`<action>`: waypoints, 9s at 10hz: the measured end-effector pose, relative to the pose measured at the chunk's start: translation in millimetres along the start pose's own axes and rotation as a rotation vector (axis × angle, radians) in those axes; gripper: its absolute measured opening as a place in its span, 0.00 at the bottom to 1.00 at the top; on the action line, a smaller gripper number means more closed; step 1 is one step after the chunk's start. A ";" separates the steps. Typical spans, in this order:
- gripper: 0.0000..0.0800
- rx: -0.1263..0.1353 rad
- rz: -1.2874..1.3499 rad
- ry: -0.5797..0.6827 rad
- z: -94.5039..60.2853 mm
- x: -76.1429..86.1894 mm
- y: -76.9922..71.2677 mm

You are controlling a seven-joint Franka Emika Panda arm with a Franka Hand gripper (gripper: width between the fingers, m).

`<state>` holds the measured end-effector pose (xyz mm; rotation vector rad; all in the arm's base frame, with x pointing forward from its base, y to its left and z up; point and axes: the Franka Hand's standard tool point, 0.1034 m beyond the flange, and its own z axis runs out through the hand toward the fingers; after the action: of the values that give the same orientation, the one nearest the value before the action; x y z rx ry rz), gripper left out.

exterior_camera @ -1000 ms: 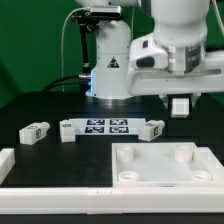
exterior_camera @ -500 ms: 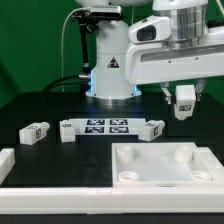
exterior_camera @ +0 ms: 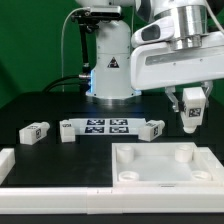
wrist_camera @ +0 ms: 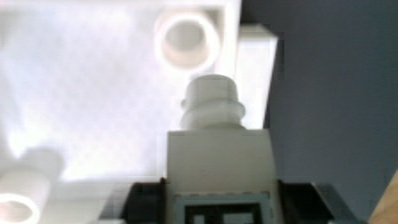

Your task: Assemble one leg

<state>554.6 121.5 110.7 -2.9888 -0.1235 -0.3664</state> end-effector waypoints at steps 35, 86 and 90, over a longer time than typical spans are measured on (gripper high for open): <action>0.46 -0.017 -0.075 0.287 65.6 28.4 14.7; 0.81 -0.006 0.149 -0.297 51.6 38.3 4.0; 0.81 0.020 -0.114 -0.307 44.8 43.6 8.1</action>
Offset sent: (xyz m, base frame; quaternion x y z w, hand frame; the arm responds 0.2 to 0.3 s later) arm 0.0000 0.0000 0.0000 0.0000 0.0899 0.0000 0.9960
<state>608.0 122.5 77.3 -3.0029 -0.3249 0.0861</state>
